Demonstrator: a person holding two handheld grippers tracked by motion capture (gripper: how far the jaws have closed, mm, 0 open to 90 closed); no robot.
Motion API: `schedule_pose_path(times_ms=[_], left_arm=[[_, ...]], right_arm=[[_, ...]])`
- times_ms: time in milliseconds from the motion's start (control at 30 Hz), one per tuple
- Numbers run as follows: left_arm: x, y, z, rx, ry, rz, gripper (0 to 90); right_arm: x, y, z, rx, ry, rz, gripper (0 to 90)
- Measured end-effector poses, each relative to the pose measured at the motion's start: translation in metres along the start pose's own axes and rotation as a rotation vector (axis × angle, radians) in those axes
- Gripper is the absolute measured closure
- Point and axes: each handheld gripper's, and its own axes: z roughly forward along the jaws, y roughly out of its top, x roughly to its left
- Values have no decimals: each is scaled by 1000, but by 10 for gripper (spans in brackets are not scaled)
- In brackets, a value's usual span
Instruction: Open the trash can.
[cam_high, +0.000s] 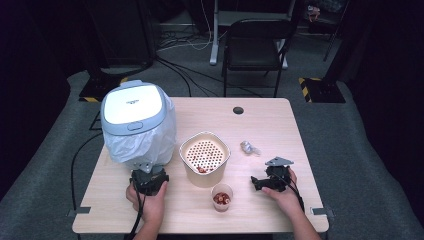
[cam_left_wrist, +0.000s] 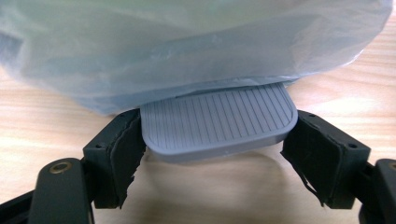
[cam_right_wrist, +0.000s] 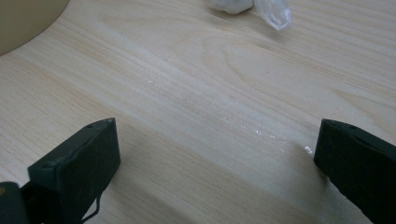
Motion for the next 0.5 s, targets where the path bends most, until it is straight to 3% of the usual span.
schedule_pose_path(times_ms=[200,300,367,433,467,500], left_arm=[[24,-4,-7,7,2,-16,238],[38,-3,-12,-4,-3,8,243],[44,-2,-16,-16,-29,-9,260],[47,-1,-24,-46,-50,-1,321],[50,1,-30,-70,-72,16,397],[51,3,-31,-84,-97,13,401]], right_arm=[[1,0,0,-6,-4,13,0],[1,0,0,-5,-4,13,0],[1,0,0,-4,-4,13,0],[1,0,0,-6,-4,13,0],[1,0,0,-4,-5,14,0],[1,0,0,-5,-4,13,0]])
